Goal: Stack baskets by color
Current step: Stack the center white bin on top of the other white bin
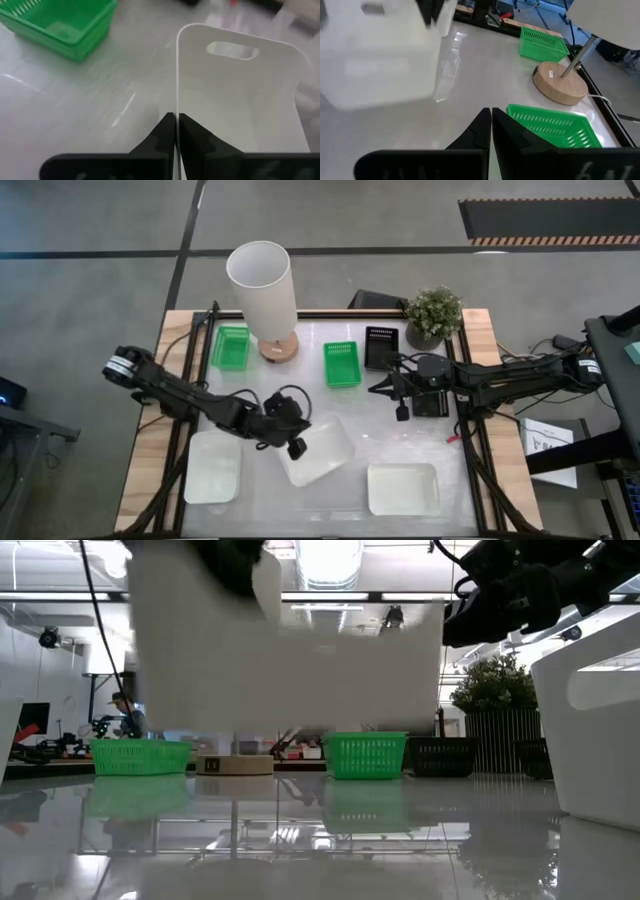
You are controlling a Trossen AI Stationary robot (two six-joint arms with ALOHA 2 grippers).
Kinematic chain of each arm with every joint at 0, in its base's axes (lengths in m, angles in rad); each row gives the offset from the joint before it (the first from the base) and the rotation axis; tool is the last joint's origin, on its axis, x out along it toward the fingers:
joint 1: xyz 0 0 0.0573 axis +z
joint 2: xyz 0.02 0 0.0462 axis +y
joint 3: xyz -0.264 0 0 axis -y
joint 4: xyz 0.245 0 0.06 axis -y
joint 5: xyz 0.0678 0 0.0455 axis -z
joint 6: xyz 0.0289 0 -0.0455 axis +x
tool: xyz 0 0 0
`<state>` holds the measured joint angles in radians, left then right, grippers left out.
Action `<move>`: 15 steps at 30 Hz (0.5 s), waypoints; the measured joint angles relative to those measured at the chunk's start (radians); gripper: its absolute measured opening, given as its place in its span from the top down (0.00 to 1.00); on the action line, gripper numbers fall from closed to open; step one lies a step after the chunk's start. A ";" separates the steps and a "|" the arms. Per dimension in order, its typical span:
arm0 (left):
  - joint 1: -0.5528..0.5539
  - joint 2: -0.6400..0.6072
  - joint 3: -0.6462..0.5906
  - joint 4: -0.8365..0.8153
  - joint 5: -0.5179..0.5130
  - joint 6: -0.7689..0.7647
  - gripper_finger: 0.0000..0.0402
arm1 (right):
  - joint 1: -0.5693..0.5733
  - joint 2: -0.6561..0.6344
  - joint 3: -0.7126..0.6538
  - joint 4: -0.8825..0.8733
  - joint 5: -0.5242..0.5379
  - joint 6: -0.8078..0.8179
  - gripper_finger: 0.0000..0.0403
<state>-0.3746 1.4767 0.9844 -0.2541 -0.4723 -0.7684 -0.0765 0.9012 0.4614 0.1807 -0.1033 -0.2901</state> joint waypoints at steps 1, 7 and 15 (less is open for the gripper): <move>-0.010 -0.023 0.000 -0.001 -0.018 -0.029 1.00 | 0.000 0.000 0.000 -0.005 0.000 -0.004 0.98; -0.096 -0.168 0.000 -0.001 -0.155 -0.181 1.00 | 0.000 0.000 -0.004 -0.011 0.000 -0.024 0.98; -0.242 -0.347 0.014 -0.240 -0.211 -0.456 1.00 | -0.001 0.000 -0.040 -0.012 0.001 -0.001 0.98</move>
<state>-0.6165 1.1301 0.9984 -0.4945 -0.6835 -1.2242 -0.0772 0.9012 0.4212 0.1688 -0.1024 -0.2907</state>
